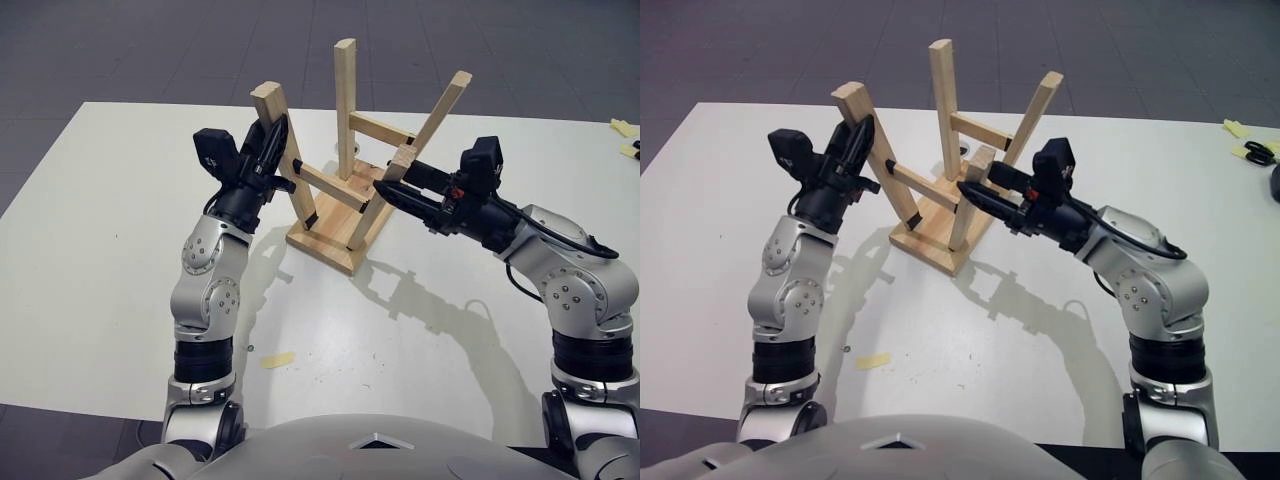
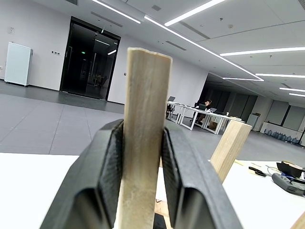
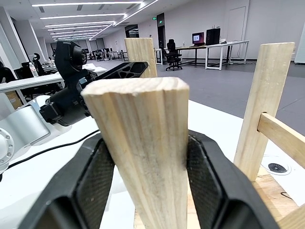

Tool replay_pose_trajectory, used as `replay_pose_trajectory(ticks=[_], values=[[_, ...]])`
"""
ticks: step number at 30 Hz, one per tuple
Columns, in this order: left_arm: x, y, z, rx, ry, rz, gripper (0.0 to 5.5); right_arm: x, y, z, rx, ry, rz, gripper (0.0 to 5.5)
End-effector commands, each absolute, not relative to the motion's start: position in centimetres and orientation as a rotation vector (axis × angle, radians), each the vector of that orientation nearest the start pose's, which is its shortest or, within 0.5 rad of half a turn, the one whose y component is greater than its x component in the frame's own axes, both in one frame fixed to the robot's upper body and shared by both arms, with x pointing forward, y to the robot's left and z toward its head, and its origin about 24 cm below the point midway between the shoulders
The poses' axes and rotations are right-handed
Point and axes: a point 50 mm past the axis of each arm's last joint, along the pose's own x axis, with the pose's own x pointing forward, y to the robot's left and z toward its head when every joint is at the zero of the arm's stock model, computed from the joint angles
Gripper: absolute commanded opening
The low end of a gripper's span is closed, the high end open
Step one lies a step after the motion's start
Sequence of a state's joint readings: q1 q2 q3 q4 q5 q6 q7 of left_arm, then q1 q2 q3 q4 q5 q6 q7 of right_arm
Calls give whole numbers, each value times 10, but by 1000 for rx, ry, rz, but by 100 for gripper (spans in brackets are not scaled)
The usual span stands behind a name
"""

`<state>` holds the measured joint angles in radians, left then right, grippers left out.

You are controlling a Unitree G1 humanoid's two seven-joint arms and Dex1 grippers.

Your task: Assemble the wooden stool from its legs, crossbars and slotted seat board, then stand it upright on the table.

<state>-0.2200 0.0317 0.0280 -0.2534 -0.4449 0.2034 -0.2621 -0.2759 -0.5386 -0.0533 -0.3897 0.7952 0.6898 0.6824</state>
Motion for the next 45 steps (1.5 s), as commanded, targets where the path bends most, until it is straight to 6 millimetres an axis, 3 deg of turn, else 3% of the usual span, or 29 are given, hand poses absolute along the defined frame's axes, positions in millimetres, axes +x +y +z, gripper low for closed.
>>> replay_pose_trajectory(ticks=[1, 11, 18, 29, 41, 45], values=[[275, 103, 125, -382, -219, -543, 102, 250, -140, 151, 187, 155, 1135, 218], [290, 103, 125, -354, -195, -549, 102, 247, -138, 148, 193, 160, 1125, 218], [301, 100, 136, -372, -241, -550, 102, 246, -134, 147, 203, 155, 1129, 218], [294, 104, 124, -369, -209, -540, 102, 247, -135, 147, 204, 157, 1128, 218], [284, 100, 124, -283, -214, -574, 102, 246, -135, 148, 219, 148, 1121, 218], [282, 99, 125, -283, -217, -571, 102, 246, -134, 149, 228, 144, 1123, 307]])
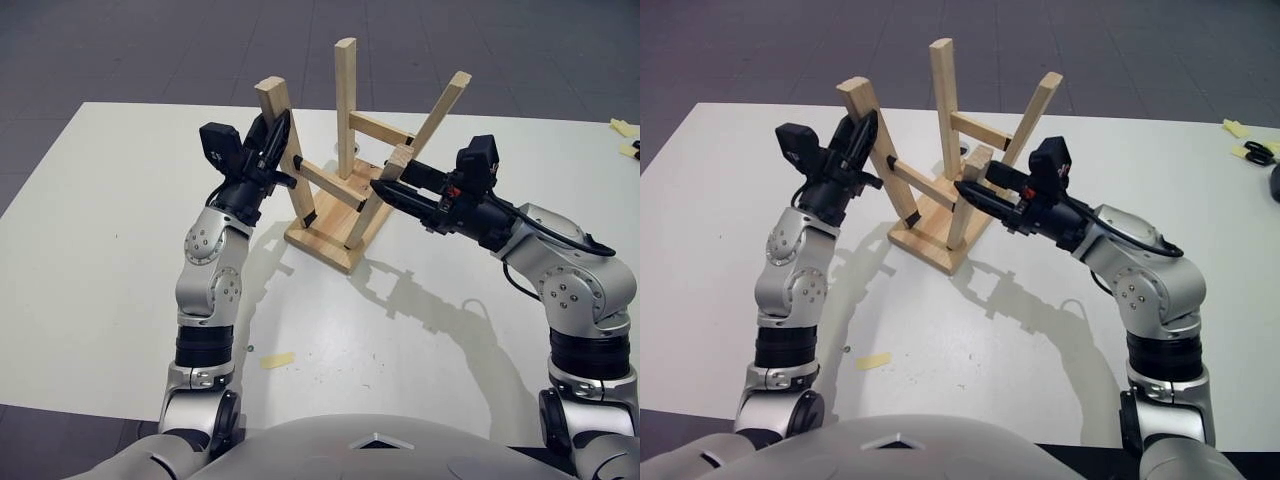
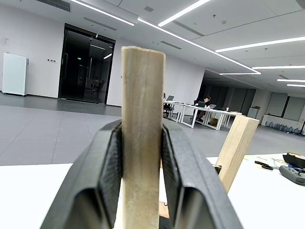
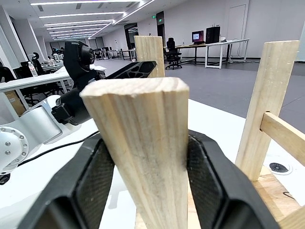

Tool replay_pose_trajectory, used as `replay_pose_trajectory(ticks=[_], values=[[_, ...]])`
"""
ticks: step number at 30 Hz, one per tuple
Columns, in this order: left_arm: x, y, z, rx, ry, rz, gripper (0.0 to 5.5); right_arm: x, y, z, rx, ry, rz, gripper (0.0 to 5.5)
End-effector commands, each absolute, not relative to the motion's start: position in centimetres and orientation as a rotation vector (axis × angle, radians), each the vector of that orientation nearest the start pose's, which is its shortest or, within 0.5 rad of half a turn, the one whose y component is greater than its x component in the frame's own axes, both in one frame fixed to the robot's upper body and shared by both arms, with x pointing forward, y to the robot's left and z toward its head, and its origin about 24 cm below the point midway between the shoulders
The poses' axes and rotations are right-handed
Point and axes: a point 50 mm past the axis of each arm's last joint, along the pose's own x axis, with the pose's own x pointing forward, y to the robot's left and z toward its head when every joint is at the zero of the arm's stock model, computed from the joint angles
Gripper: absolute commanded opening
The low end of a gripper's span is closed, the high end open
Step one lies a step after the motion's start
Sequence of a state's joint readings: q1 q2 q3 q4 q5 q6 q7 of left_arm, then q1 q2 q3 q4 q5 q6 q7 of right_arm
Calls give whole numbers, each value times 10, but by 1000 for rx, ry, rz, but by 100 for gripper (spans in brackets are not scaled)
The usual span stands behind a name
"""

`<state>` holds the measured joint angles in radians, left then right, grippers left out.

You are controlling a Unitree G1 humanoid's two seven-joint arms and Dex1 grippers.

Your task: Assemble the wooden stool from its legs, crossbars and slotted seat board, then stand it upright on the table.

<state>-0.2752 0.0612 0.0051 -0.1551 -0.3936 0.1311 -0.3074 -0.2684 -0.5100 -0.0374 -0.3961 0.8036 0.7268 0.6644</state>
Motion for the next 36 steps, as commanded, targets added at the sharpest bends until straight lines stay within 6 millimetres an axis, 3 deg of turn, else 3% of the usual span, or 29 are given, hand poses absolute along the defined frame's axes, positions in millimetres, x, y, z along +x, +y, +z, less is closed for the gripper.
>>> replay_pose_trajectory(ticks=[1, 12, 16, 23, 33, 36], values=[[282, 99, 125, -283, -218, -569, 102, 246, -134, 149, 230, 143, 1121, 321], [281, 102, 129, -282, -231, -557, 102, 247, -134, 150, 243, 140, 1110, 492], [281, 102, 129, -283, -229, -562, 185, 247, -133, 150, 246, 140, 1111, 540], [281, 103, 132, -285, -232, -564, 306, 248, -133, 150, 248, 140, 1110, 540], [279, 117, 168, -256, -294, -590, 469, 246, -134, 148, 253, 134, 1096, 540], [277, 119, 176, -215, -225, -625, 508, 245, -134, 148, 255, 132, 1089, 540]])
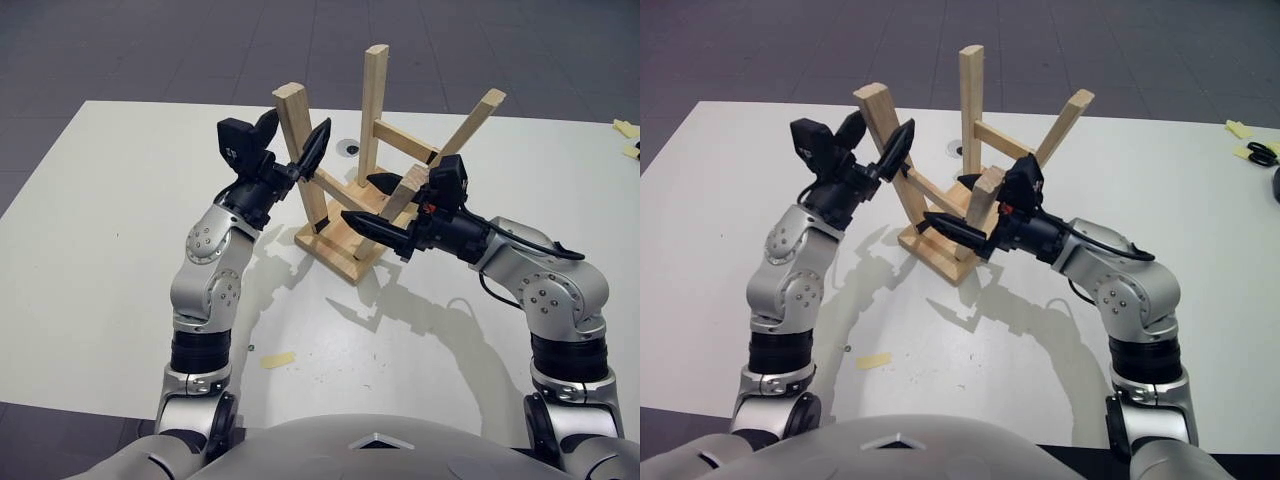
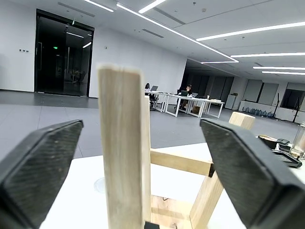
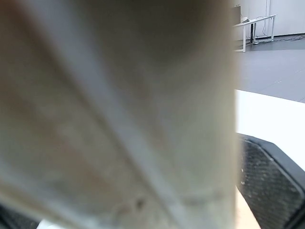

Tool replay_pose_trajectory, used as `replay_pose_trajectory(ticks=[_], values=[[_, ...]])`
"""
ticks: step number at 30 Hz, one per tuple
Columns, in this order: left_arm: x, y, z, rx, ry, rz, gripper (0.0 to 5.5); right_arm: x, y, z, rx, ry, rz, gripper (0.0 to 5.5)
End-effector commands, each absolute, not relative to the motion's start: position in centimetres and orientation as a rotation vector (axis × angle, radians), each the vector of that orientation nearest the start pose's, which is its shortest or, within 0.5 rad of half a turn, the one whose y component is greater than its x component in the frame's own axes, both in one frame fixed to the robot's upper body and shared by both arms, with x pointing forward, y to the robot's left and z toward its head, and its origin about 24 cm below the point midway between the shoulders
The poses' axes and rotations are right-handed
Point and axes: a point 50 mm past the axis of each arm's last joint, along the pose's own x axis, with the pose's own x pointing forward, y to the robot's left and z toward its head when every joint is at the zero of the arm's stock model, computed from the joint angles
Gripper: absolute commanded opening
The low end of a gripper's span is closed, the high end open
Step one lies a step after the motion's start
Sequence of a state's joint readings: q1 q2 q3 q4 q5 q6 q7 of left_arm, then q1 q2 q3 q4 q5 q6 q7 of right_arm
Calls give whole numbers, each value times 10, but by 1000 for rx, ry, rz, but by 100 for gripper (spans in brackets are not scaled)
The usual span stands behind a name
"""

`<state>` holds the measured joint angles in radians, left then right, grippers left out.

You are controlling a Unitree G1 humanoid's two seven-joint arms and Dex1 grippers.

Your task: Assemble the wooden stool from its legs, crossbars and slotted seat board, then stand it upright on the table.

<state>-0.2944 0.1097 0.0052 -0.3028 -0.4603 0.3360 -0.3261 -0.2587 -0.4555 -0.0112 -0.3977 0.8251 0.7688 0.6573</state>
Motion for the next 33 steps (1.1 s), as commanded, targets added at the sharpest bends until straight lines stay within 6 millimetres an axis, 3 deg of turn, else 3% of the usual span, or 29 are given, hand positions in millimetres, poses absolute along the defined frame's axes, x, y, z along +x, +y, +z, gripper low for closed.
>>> replay_pose_trajectory(ticks=[1, 8, 15, 22, 33], values=[[278, 122, 177, -178, -188, -625, 531, 244, -134, 147, 255, 131, 1085, 540], [282, 142, 214, -87, -17, -626, 536, 240, -137, 145, 261, 126, 1049, 540], [280, 142, 230, -77, 119, -627, 536, 239, -138, 143, 263, 123, 1029, 540], [287, 142, 241, -61, 206, -595, 444, 236, -138, 141, 266, 121, 1008, 540], [292, 138, 241, 4, 246, -627, 239, 236, -137, 138, 264, 117, 984, 540]])
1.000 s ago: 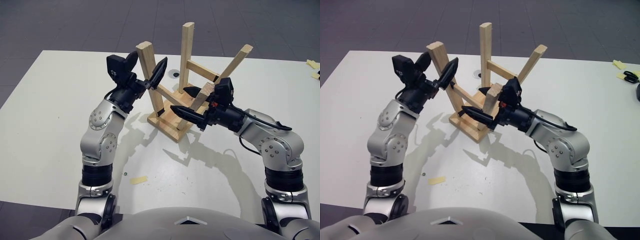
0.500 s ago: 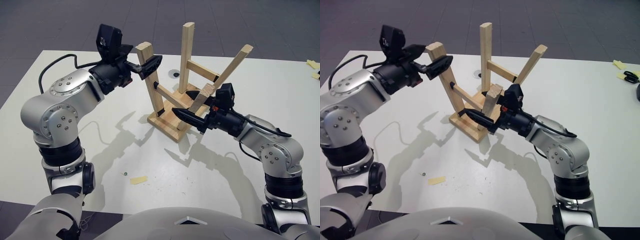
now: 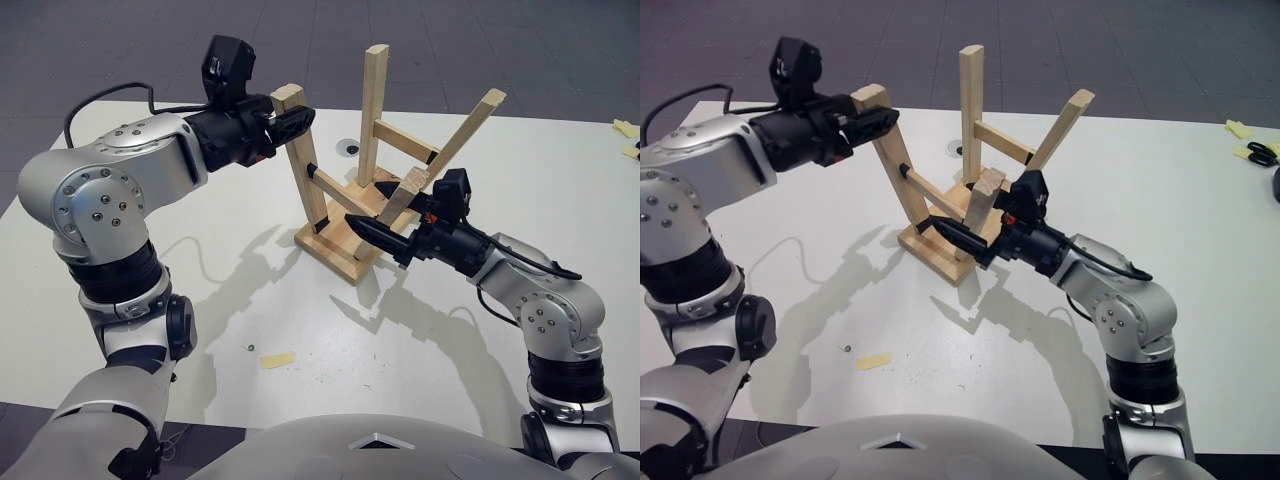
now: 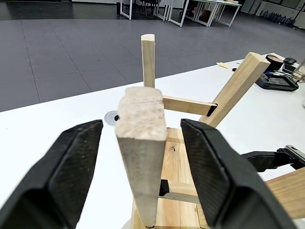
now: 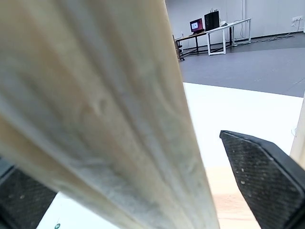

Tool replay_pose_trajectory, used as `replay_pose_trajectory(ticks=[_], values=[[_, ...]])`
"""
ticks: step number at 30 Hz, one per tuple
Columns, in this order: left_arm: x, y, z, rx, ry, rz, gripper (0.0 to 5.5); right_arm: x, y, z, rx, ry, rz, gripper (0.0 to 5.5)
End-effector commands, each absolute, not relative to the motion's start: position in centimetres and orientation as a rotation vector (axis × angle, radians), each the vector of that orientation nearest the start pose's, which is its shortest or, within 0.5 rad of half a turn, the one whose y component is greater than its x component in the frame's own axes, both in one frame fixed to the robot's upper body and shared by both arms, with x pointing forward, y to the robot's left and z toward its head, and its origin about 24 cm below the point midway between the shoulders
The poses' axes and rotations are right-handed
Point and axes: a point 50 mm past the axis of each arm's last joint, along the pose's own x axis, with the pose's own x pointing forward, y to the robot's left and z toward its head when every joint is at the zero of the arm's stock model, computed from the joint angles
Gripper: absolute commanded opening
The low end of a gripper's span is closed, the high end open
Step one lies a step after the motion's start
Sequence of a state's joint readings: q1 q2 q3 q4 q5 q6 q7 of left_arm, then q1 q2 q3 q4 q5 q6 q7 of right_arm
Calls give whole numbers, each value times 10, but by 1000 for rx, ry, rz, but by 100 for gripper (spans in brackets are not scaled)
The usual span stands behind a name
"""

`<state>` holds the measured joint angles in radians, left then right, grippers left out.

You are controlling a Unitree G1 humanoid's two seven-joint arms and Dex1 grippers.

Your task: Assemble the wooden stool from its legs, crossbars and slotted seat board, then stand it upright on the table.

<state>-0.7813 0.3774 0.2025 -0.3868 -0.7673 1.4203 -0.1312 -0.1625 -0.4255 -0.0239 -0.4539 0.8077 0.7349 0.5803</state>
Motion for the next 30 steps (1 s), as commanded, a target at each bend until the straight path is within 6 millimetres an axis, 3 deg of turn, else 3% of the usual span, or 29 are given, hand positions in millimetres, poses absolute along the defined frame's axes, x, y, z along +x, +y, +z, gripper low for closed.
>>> replay_pose_trajectory(ticks=[1, 9, 19, 25, 30], values=[[293, 137, 242, 6, 243, -631, 227, 236, -137, 138, 264, 116, 982, 540], [291, 128, 237, -19, 244, -681, 103, 237, -137, 139, 265, 115, 991, 540], [285, 130, 226, 31, 210, -634, 103, 238, -155, 175, 371, -2, 998, 540], [276, 131, 213, 19, 197, -610, 103, 226, -169, 178, 401, 37, 1023, 540], [274, 131, 208, 12, 192, -594, 103, 221, -172, 181, 381, 46, 1022, 461]])
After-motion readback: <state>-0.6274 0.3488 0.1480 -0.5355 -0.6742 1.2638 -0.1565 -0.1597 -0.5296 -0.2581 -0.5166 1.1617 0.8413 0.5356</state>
